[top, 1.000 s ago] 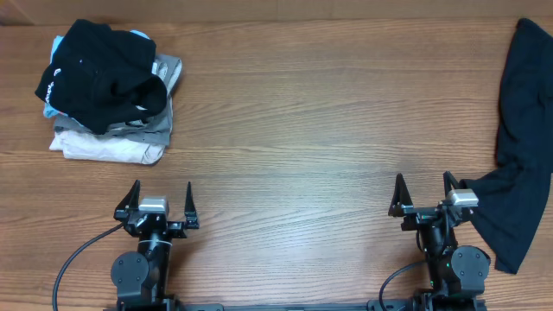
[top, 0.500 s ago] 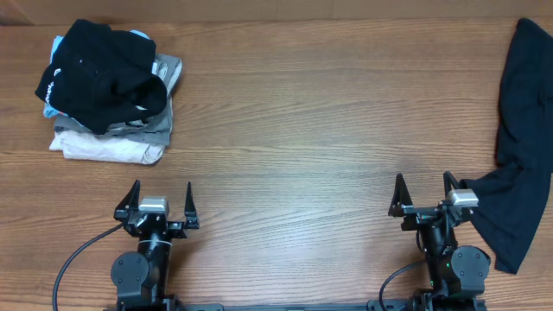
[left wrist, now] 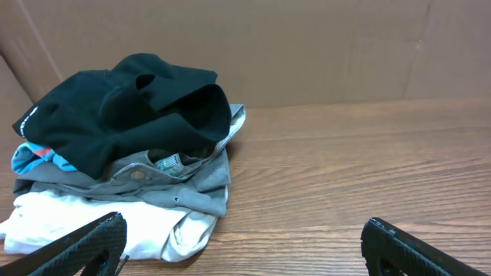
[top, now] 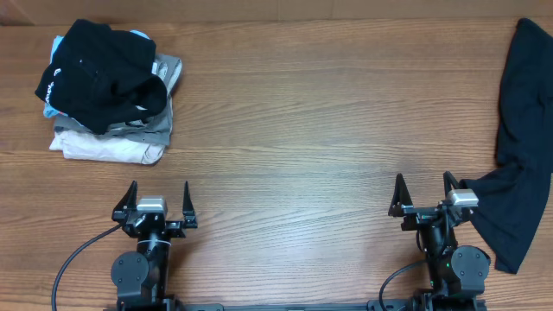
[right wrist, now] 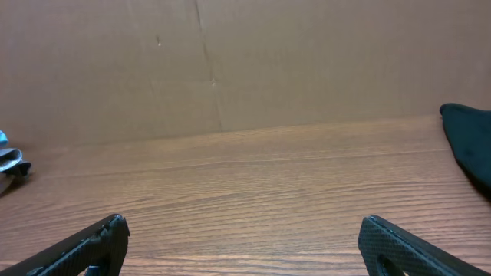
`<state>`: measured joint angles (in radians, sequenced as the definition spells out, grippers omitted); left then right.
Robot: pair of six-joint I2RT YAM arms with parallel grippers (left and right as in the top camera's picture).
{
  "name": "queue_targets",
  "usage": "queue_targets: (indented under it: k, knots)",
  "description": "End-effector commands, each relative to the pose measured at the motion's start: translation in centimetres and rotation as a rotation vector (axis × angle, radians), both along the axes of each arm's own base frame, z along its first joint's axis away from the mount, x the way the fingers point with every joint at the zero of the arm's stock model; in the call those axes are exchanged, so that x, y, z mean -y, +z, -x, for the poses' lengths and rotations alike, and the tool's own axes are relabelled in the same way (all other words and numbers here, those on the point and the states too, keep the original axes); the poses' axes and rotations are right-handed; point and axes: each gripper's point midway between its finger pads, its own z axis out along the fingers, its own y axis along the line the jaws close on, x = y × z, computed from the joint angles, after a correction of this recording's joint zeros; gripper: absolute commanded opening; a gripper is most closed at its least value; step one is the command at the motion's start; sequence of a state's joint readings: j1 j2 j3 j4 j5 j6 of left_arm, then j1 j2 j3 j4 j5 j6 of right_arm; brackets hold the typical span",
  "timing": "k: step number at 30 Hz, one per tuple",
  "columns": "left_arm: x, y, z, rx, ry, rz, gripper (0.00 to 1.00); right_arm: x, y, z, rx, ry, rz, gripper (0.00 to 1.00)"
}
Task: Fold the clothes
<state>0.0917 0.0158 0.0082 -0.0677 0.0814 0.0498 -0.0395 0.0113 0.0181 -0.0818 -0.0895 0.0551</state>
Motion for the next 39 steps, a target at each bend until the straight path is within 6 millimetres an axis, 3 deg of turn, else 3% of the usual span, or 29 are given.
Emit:
queue_targets:
  k: [1,4,16,30,39]
  knots:
    - [-0.2,0.0,0.0,0.004,0.015,0.018,1.00,0.0,-0.1,0.0,0.005,-0.001,0.003,1.00]
    - [-1.0,0.0,0.1,0.005,0.063,0.015,1.00,0.0,-0.1,0.0,0.008,-0.001,0.004,1.00]
    - [-1.1,-0.1,0.1,0.002,0.063,0.015,1.00,0.0,0.2,0.0,0.020,-0.001,0.004,1.00]
    - [0.5,0.3,0.0,0.014,-0.026,0.021,1.00,-0.4,0.5,0.0,0.029,0.024,0.004,1.00]
    - [0.5,5.5,0.7,0.020,-0.026,0.028,1.00,-1.2,5.8,0.4,0.073,0.073,-0.037,1.00]
